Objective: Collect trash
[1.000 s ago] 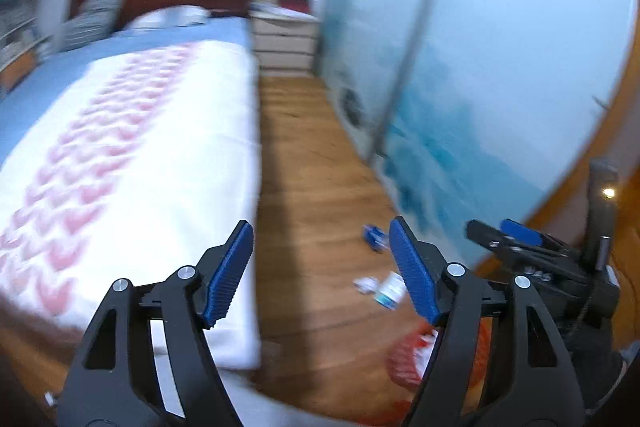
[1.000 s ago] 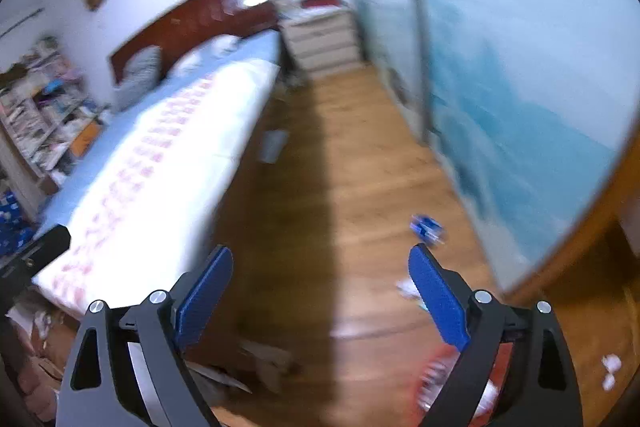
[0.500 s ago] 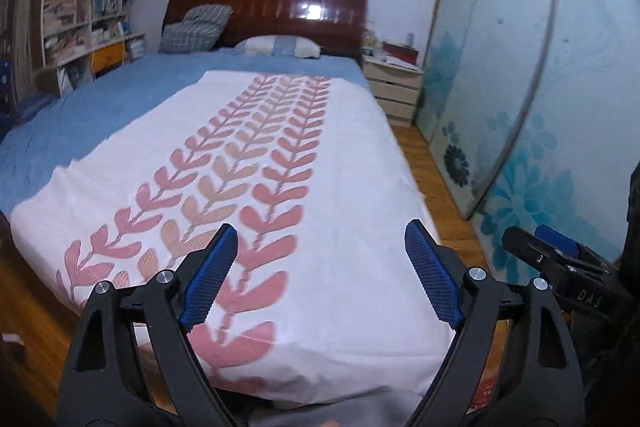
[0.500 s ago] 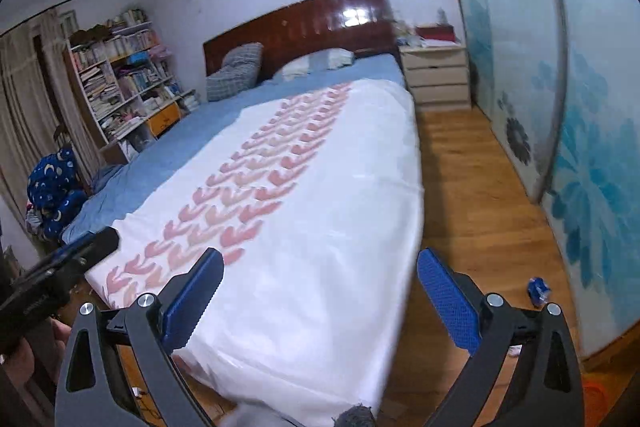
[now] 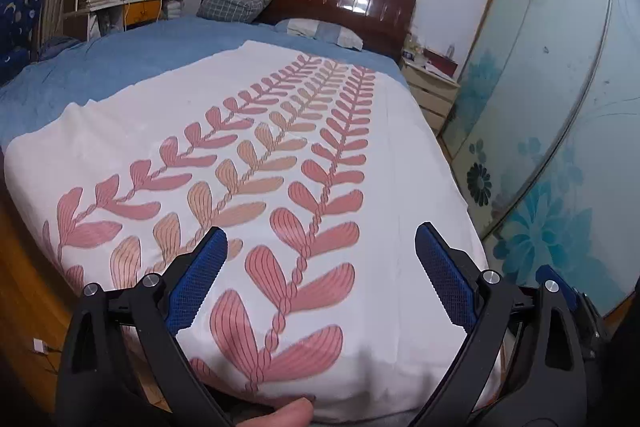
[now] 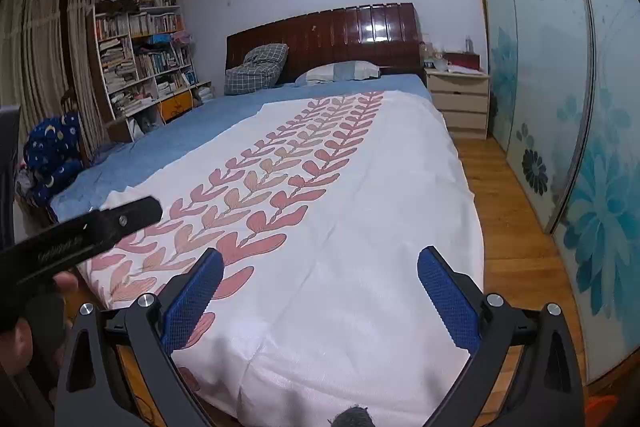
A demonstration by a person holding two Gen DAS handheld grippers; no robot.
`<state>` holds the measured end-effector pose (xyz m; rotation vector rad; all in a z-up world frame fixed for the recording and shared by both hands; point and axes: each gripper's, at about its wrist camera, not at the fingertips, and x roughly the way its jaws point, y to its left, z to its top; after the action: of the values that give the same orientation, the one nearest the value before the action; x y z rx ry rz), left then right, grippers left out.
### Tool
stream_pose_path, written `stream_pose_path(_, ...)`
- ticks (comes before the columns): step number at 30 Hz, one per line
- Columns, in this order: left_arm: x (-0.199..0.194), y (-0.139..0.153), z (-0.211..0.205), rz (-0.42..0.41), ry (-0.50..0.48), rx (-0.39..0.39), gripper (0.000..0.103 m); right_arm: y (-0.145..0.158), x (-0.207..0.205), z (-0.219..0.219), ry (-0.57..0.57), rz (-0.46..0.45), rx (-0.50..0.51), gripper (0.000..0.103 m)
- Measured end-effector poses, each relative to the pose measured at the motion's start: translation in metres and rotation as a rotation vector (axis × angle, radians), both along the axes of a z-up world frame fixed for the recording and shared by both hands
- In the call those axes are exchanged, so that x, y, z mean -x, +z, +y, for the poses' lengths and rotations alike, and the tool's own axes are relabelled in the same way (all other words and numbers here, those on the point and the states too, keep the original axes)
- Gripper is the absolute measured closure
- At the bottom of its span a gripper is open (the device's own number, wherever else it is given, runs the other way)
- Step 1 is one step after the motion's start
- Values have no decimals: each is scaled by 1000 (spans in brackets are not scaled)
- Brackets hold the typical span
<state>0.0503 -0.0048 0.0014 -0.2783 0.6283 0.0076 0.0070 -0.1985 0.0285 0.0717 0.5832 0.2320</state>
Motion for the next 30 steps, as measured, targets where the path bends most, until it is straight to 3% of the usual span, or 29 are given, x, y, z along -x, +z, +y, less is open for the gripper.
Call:
stream_pose_path(3,-5,-4,2,-8,-5,4,9,-6,-11,-4,1,56,2,7)
stream_pose_path(8,-4,-9,2,-11,2,-10,8,-13,-22,-12,-7,70,-11,7)
stream_pose_path(30,8,-2,1,-10,7,-97,7,-14,-18,-7,12,67,30,7)
